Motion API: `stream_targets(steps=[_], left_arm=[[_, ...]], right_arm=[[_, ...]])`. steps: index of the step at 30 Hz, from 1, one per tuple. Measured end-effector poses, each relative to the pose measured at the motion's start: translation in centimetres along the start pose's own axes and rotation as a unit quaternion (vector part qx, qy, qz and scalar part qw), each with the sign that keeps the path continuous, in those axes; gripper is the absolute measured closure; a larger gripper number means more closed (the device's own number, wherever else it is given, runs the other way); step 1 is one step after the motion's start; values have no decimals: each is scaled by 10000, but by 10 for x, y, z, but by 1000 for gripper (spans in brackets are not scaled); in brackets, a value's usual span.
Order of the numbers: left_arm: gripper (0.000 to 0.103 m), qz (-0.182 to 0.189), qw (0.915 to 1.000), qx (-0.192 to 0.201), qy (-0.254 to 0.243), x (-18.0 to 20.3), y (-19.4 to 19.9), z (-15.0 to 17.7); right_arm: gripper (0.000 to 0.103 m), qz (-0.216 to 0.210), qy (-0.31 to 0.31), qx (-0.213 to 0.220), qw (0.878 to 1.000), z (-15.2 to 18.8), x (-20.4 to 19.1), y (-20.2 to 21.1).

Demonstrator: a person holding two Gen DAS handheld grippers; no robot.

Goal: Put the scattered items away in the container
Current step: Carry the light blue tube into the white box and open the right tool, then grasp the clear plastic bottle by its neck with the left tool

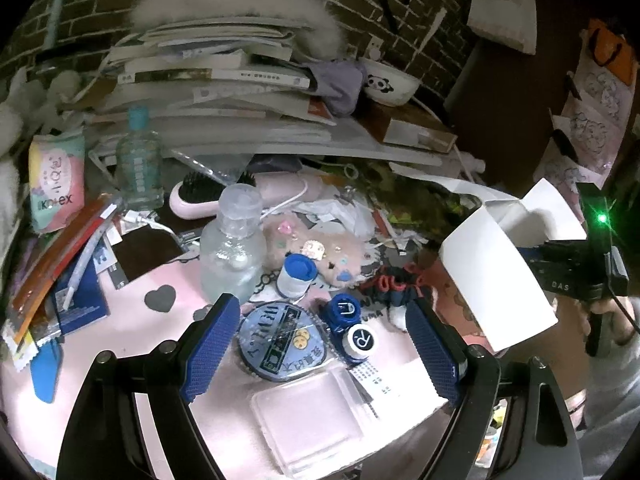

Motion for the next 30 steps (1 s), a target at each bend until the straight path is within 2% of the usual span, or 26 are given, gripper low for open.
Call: stream_targets(steps=[1,2,3,4,8,9,11,14,17,19,23,26,30], left_arm=[[20,10,10000,0,25,-1,0,0],[20,14,10000,1,51,-3,0,1],[20,1,10000,8,77,-5,0,1],[20,-27,9999,22,96,-7,0,2],[21,-149,9995,63,260,-20,-3,2],[21,-168,9994,73,297,-23,-4,2],[21,-211,9992,80,332,-27,-6,2],[21,-341,9988,148,323,-31,-9,2],[21,-819,9956,384,261,-37,-10,-6],[21,-928,9950,326,197,-40,-16,-10],[21,-1177,9928,233,35,-46,-29,-14],[22,-1153,9932,172,55,-51,-37,-16],[35,-1156,9933,61,64,-56,-45,-17]], right_arm=[[86,-10,13,-11,10000,0,-1,0],[79,-6,27,0,10000,1,-2,0],[66,12,32,13,10000,1,-3,0],[61,39,19,53,10000,1,-3,2],[57,17,-177,405,9990,-7,0,17],[48,-77,-278,576,9979,-11,-1,26],[38,-276,-410,943,9943,-17,-7,44],[38,-634,-391,1424,9870,-26,-27,69],[34,-1064,-262,1855,9765,-29,-57,93],[33,-1246,-94,2061,9705,-27,-82,102],[33,-1609,210,2136,9634,-17,-129,103],[33,-1910,191,2031,9602,-7,-157,91],[33,-2281,97,1735,9580,8,-182,69]])
Point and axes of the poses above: each gripper's, at about its wrist camera, not at the fingertips, and y roughly against the way its jaws point, x to its right, z to its underside, the point moved 4 cm from there along -y, roughly the way its jaws point, and after that the axes turned 8 degrees about z, right-handed, at the moved point
